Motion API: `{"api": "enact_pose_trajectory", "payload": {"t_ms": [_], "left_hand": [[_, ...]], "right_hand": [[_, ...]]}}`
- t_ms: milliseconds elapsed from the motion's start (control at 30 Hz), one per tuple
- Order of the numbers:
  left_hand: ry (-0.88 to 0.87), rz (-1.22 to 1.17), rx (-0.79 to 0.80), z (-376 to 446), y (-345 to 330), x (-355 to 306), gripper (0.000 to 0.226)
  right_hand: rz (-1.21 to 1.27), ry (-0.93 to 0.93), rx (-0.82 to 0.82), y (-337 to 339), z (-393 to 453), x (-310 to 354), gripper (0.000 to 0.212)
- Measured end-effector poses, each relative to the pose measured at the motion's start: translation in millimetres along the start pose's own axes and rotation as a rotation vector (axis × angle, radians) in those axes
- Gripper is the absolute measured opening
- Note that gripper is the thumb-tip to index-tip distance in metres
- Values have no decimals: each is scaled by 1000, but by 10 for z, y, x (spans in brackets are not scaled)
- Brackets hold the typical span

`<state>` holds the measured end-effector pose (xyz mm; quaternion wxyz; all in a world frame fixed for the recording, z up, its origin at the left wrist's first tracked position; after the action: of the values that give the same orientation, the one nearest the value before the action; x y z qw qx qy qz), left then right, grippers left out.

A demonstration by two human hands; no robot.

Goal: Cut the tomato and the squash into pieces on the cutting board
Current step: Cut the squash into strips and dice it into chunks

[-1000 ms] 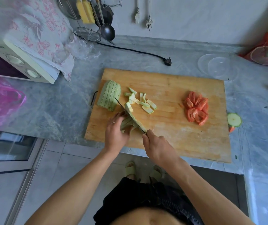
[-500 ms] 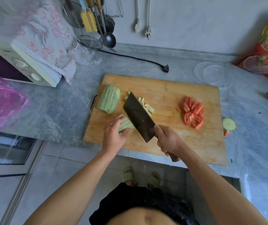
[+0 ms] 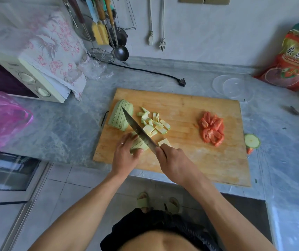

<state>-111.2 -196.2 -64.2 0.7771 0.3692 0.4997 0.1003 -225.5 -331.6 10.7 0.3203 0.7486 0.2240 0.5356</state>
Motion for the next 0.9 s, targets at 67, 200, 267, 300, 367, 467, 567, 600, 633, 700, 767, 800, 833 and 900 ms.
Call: {"api": "enact_pose_trajectory", "payload": {"t_ms": [67,200,267,300,367,467,567,600,633,700,767,800,833,900], "left_hand": [[-6,-17,-18,2,12,-32,47],[-11,-25,-41,12,24,-37,49],[-9,-15,-37,13,7,-35,48],[-2,-14,-35,19,1,-39,49],[27,-18,-27,29,-11,-22,50],[23,-21,-22,43,-6,-31,49],[14,-25,-22,39,-20,-21,47],[10,-28,-24,39,-17,-30,46],[0,-30,-30,35,-16,-43,43],[-25,-33,-37,31,-19,-65,39],[-35,-29,-35,27,-19,-83,37],[-37,-26,-31,31,-22,-87,38],[-37,-26,-22,38,-24,-75,39],[-43,-23,-14,38,-30,-67,40]], "right_hand": [[-47,7,25,-48,-16,0,49],[-80,12,22,-83,-58,-31,57],[-67,-9,3,-79,-79,-20,43],[-58,-13,-7,-60,-91,12,39],[-80,-38,12,-69,-111,49,36],[-122,-53,37,-72,-119,78,35],[-122,-61,36,-93,-64,32,33],[-130,-65,36,-119,-30,13,33],[-140,-74,42,-165,10,-16,33],[-158,-93,59,-268,89,-84,33],[-152,-110,68,-360,129,-171,32],[-136,-109,64,-387,128,-201,31],[-113,-113,60,-410,123,-225,30],[-76,-112,63,-424,112,-262,30]]}}
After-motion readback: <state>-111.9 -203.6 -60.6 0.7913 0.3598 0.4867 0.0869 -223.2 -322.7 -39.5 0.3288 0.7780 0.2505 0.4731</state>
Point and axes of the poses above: each hand's wrist, its own z-axis towards the middle knuckle, its own y-axis out of the back of the hand, x = y × z, the point moved 9 cm from there along z, towards the middle knuckle, and after that the axes turned 4 degrees about -z, right-handed, at the moved point
